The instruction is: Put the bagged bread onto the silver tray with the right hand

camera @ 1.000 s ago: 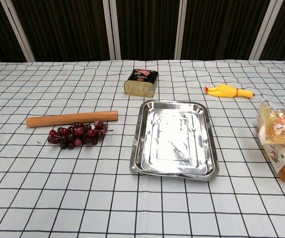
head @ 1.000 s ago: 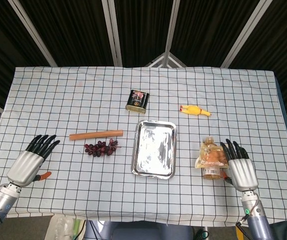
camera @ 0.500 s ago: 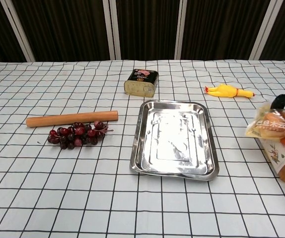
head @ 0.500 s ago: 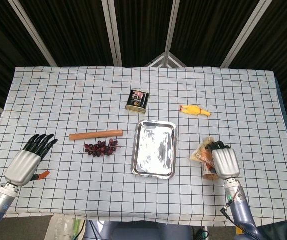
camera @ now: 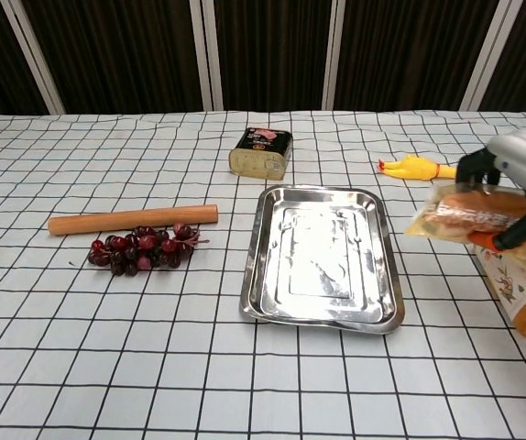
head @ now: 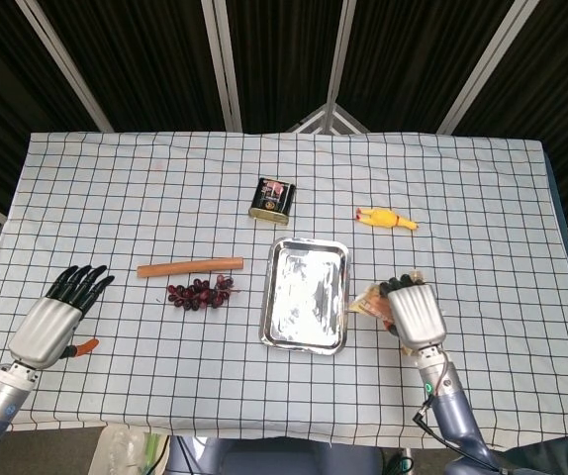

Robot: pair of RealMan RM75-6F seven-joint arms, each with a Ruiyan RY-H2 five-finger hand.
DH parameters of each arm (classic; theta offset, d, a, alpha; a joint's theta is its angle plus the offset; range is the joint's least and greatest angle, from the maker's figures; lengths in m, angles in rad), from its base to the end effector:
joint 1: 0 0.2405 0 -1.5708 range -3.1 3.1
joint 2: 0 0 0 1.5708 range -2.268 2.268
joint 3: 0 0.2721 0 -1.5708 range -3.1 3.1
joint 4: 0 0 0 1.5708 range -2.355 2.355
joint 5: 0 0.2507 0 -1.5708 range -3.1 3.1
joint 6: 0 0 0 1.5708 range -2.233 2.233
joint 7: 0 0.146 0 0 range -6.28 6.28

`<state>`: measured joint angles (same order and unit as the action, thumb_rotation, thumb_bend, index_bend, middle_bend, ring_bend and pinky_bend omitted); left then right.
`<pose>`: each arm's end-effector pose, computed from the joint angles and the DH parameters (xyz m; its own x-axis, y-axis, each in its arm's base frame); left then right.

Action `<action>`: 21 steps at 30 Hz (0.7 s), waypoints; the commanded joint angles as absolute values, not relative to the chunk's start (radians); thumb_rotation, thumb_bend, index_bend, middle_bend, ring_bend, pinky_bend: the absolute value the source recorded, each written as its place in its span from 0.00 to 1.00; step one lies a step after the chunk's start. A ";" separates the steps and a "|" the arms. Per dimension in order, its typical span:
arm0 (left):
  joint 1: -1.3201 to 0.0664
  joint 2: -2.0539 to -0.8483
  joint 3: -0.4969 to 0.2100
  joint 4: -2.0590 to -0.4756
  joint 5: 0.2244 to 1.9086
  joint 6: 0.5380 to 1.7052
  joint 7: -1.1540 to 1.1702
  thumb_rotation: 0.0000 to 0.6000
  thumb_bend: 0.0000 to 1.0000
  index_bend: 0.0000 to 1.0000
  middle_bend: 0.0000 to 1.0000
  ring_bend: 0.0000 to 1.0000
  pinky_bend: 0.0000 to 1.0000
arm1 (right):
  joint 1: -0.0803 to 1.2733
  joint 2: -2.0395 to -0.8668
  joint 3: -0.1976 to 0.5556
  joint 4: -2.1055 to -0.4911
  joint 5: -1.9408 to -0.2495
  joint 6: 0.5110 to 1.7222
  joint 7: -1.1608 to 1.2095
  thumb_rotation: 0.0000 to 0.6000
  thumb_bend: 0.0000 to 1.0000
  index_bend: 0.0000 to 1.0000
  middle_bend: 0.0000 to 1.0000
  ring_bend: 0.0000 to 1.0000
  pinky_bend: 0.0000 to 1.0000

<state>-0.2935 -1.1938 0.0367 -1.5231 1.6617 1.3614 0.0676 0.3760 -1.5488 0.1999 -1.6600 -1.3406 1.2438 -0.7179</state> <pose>-0.3054 0.2300 0.0746 0.5254 0.0876 0.8463 0.8094 -0.3581 -0.4654 -0.1928 -0.2818 -0.0199 0.5830 -0.0134 0.8123 -0.7923 -0.2309 0.5648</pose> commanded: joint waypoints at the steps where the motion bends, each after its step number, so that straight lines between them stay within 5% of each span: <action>1: -0.295 -1.191 0.036 -1.522 1.659 1.358 0.062 1.00 0.08 0.00 0.00 0.00 0.02 | 0.458 -1.633 0.240 -1.686 -1.280 1.190 -0.829 1.00 0.32 0.67 0.52 0.41 0.62; 15: -0.302 -1.169 0.028 -1.512 1.643 1.348 -0.001 1.00 0.08 0.00 0.00 0.00 0.02 | 0.696 -1.882 0.401 -1.435 -1.007 1.090 -0.968 1.00 0.32 0.66 0.52 0.41 0.62; 17: -0.303 -1.167 0.028 -1.513 1.639 1.343 -0.005 1.00 0.08 0.00 0.00 0.00 0.02 | 0.712 -1.892 0.412 -1.407 -0.985 1.088 -0.965 1.00 0.32 0.57 0.49 0.40 0.62; 19: -0.303 -1.165 0.028 -1.515 1.638 1.342 -0.006 1.00 0.08 0.00 0.00 0.00 0.02 | 0.721 -1.895 0.419 -1.389 -0.954 1.088 -0.966 1.00 0.32 0.35 0.39 0.32 0.60; 21: -0.303 -1.164 0.029 -1.516 1.637 1.341 -0.005 1.00 0.08 0.00 0.00 0.00 0.02 | 0.725 -1.889 0.419 -1.387 -0.913 1.089 -0.981 1.00 0.32 0.07 0.18 0.15 0.55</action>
<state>-0.3026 -1.1644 0.0285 -1.5160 1.6374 1.3410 -0.0051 0.7166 -1.8885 0.4131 -1.3945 -0.9422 1.0911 -0.9690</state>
